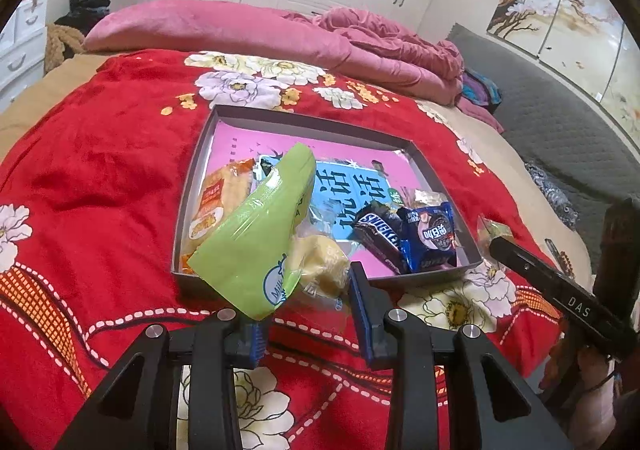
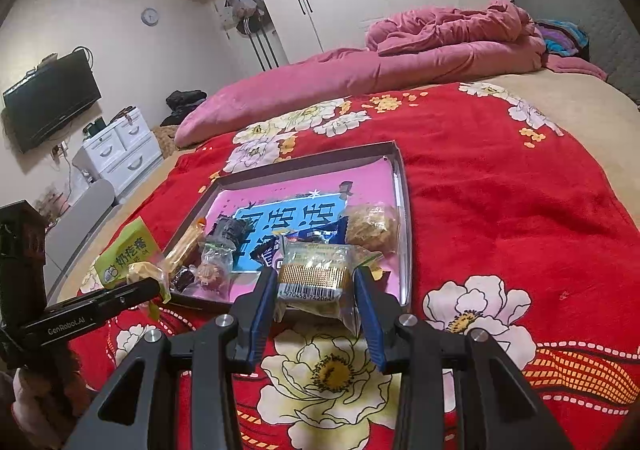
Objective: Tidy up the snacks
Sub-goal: 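Lift the green bag and wafer pack and carry both over the pink tray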
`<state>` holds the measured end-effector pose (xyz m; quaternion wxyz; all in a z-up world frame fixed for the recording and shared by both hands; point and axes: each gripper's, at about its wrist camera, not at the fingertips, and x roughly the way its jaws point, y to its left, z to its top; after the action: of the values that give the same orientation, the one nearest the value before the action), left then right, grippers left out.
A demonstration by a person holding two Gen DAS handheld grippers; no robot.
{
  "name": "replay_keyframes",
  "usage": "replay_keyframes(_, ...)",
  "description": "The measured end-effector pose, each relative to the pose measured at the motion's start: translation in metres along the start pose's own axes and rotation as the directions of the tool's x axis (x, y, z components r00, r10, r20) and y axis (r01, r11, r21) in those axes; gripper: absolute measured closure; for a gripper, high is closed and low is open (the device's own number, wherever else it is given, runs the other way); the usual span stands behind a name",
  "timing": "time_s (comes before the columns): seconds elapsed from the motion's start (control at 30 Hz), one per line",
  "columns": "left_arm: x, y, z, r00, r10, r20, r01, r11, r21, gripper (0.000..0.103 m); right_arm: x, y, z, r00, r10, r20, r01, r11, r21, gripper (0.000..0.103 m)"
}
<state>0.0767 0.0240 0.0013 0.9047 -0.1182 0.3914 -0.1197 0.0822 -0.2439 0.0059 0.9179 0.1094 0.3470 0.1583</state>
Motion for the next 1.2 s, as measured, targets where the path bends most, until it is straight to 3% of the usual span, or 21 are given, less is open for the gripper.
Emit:
replay_keyframes(0.57, -0.003, 0.016, 0.008, 0.999, 0.029, 0.031, -0.028, 0.999, -0.046, 0.067, -0.005, -0.012, 0.006, 0.998, -0.046, 0.031, 0.045, 0.999, 0.025, 0.063)
replay_keyframes(1.2, 0.004, 0.018, 0.020, 0.996, 0.055, 0.063, -0.053, 0.998, -0.033, 0.067, -0.002, -0.006, 0.017, 0.995, -0.074, 0.073, 0.074, 0.997, -0.002, 0.063)
